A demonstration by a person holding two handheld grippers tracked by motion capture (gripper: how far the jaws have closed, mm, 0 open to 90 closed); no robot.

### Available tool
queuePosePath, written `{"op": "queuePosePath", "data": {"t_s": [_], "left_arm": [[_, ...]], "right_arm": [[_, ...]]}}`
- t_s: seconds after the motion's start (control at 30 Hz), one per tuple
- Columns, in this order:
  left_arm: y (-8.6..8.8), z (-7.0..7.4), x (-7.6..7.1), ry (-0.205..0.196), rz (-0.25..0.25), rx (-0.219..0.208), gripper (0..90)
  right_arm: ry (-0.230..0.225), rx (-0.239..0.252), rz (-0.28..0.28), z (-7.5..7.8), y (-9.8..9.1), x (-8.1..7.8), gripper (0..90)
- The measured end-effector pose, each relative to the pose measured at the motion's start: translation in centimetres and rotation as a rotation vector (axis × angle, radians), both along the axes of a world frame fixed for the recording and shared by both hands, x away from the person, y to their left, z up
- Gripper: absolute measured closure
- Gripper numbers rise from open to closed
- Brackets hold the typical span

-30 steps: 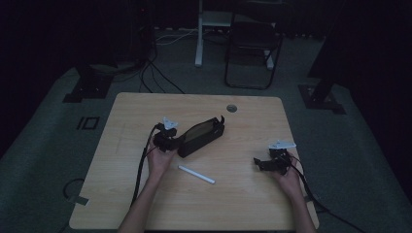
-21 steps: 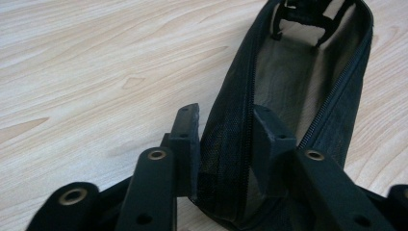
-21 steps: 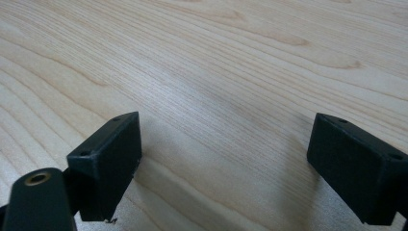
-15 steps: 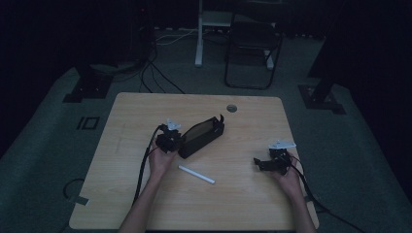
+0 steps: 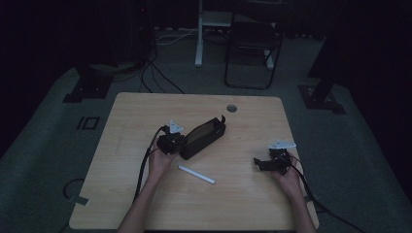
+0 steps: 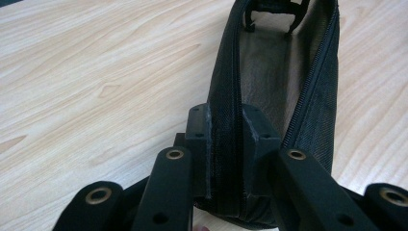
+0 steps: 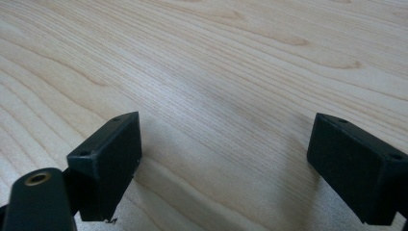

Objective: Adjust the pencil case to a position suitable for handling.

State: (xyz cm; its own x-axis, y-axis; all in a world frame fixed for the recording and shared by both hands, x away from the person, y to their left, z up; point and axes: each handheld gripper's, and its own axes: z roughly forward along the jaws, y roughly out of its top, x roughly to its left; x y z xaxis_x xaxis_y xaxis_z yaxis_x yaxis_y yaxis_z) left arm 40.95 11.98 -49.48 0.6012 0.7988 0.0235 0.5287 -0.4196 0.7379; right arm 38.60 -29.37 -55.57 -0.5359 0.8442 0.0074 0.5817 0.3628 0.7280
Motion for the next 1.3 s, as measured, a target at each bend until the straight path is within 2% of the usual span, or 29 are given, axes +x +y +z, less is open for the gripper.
{"op": "queuePosePath", "data": {"t_s": [0.53,0.6,0.63,0.83,1.1,1.23,1.3], "left_arm": [[-0.9,-0.1,-0.9,-0.023,-0.131,-0.004,77.1],[-0.9,-0.1,-0.9,-0.023,-0.131,-0.004,77.1],[-1.2,-0.1,-1.2,-0.027,-0.162,0.001,77.3],[-1.4,0.0,-1.7,-0.027,-0.203,0.013,77.5],[-0.9,0.1,-2.4,-0.031,-0.213,0.025,77.8],[-0.2,0.4,-2.5,-0.029,-0.202,-0.004,74.6],[0.0,0.6,-2.6,-0.035,-0.193,-0.015,69.6]], "right_arm": [[0.0,0.0,0.0,0.0,0.0,0.0,11.9],[0.0,0.0,0.0,0.0,0.0,0.0,11.9],[0.0,0.0,0.0,0.0,0.0,0.0,11.9],[0.0,0.0,0.0,0.0,0.0,0.0,11.9],[0.0,0.0,0.0,0.0,0.0,0.0,11.9],[0.0,0.0,0.0,0.0,0.0,0.0,11.9],[0.0,0.0,0.0,0.0,0.0,0.0,11.9]]}}
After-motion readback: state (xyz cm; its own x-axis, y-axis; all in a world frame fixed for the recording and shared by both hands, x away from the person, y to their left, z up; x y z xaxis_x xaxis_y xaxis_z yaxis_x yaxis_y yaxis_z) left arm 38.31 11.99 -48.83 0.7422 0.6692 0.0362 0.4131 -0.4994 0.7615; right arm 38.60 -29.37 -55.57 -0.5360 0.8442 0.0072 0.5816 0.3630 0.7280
